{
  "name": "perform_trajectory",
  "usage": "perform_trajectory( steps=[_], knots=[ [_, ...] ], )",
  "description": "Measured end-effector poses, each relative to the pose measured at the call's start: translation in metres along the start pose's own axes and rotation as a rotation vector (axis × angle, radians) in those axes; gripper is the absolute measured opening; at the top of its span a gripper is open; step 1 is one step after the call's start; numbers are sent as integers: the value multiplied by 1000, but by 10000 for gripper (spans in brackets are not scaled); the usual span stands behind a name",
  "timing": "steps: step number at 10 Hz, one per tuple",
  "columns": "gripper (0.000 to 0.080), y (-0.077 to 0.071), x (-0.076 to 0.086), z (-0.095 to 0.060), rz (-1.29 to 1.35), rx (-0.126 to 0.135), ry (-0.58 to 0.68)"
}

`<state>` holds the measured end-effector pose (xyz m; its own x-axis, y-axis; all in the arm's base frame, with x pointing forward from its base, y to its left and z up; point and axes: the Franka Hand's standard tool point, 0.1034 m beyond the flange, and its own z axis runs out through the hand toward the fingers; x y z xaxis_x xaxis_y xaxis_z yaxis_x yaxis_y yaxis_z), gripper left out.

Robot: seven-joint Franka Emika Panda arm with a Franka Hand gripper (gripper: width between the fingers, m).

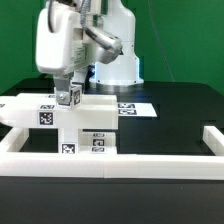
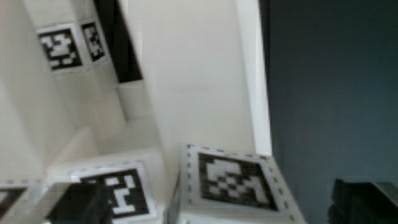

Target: Assemble chair

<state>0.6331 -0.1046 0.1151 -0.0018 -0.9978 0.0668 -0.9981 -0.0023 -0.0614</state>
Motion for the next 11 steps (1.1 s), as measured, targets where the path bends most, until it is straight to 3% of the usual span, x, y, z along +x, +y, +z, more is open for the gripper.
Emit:
perform_trajectory(
  steps=[11],
  knots=[
    [649,-1,2,0,-977,6,8]
  ],
)
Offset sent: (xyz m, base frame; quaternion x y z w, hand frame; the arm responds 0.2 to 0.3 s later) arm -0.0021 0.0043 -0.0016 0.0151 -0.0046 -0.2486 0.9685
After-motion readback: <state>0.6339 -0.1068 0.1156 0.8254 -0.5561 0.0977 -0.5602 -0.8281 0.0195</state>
